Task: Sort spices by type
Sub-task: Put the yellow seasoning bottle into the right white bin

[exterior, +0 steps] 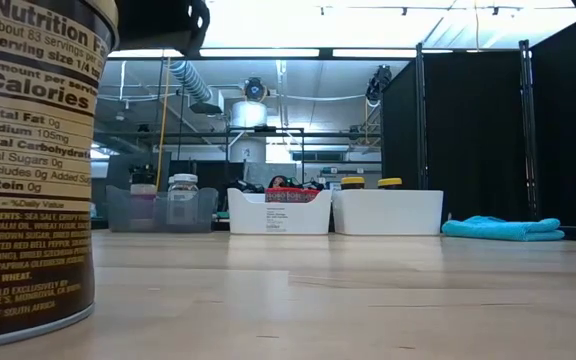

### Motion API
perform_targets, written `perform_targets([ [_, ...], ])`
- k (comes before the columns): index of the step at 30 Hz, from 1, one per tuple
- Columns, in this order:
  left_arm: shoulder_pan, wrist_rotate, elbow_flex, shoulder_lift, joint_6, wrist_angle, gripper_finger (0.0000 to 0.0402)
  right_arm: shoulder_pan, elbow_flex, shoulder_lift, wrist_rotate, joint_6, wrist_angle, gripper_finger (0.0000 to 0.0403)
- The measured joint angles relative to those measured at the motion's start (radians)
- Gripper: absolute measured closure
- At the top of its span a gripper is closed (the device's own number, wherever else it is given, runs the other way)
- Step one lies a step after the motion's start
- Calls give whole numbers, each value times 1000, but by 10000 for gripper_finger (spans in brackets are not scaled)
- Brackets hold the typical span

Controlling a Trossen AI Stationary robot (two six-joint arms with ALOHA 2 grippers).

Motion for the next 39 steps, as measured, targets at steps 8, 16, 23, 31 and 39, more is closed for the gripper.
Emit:
perform_targets([
  [8, 0, 0, 0, 0, -1, 2, 100, -3, 0, 0, -3, 2, -28, 102],
  [16, 0, 0, 0, 0, -23, 4, 100, -3, 0, 0, -5, 2, -35, 147],
  [23, 0, 0, 0, 0, -24, 5, 100, -3, 0, 0, -4, 10, -37, 176],
  [31, 0, 0, 0, 0, -27, 8, 100, -13, 0, -1, 54, 93, -38, 175],
  [39, 0, 0, 0, 0, -27, 8, 100, -72, 0, -9, 50, 124, -48, 176],
])
